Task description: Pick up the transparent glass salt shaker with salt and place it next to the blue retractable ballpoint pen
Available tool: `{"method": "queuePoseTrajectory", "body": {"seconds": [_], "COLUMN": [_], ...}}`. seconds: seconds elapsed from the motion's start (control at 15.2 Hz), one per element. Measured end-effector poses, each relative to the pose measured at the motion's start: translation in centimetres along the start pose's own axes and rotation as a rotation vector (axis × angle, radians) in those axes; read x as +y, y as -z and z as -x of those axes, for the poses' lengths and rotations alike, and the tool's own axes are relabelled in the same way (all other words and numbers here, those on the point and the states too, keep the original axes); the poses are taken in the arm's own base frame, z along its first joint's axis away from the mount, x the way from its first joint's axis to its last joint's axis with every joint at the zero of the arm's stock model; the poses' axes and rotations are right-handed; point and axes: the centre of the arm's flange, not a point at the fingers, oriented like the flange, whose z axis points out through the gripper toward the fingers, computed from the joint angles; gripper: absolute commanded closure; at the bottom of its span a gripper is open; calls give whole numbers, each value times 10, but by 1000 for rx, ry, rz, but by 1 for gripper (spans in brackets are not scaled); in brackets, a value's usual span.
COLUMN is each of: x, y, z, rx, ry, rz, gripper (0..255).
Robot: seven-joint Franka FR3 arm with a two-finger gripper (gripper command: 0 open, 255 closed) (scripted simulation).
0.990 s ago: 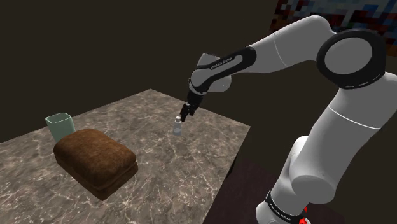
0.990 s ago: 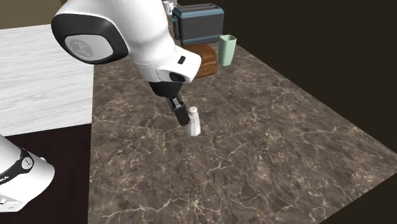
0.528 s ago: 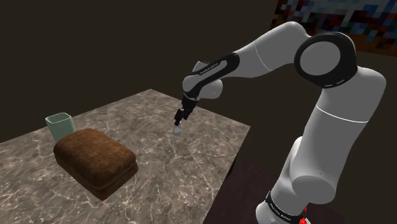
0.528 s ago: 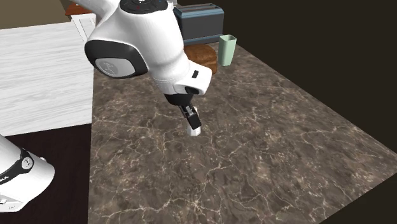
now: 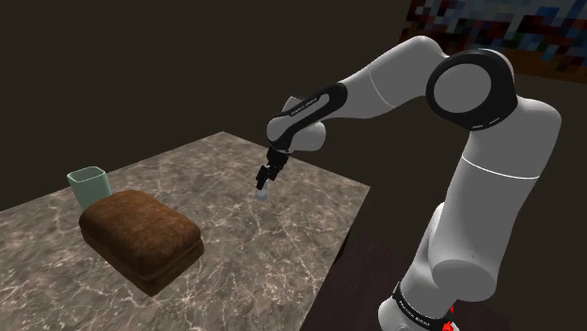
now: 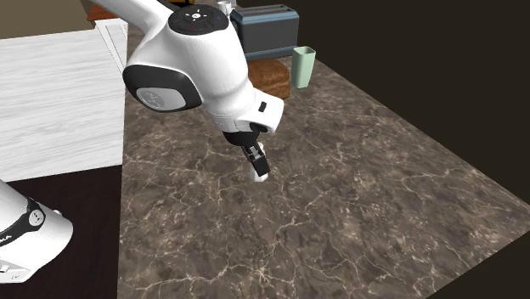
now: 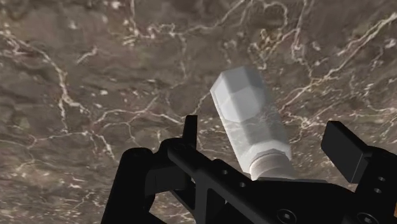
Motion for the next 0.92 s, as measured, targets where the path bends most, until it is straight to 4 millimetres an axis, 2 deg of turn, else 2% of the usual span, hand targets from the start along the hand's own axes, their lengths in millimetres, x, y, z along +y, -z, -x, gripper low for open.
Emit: {"method": "queuePoseTrajectory", "body": {"seconds": [0.07, 0.13, 0.79, 0.92], "x": [0, 0, 0, -1], "y": [0, 0, 0, 6], "z": [0, 0, 0, -2], "rx": [0, 0, 1, 0], "ry": [0, 0, 0, 0], "rz": [0, 0, 0, 0], "gripper": [0, 255, 255, 255]}}
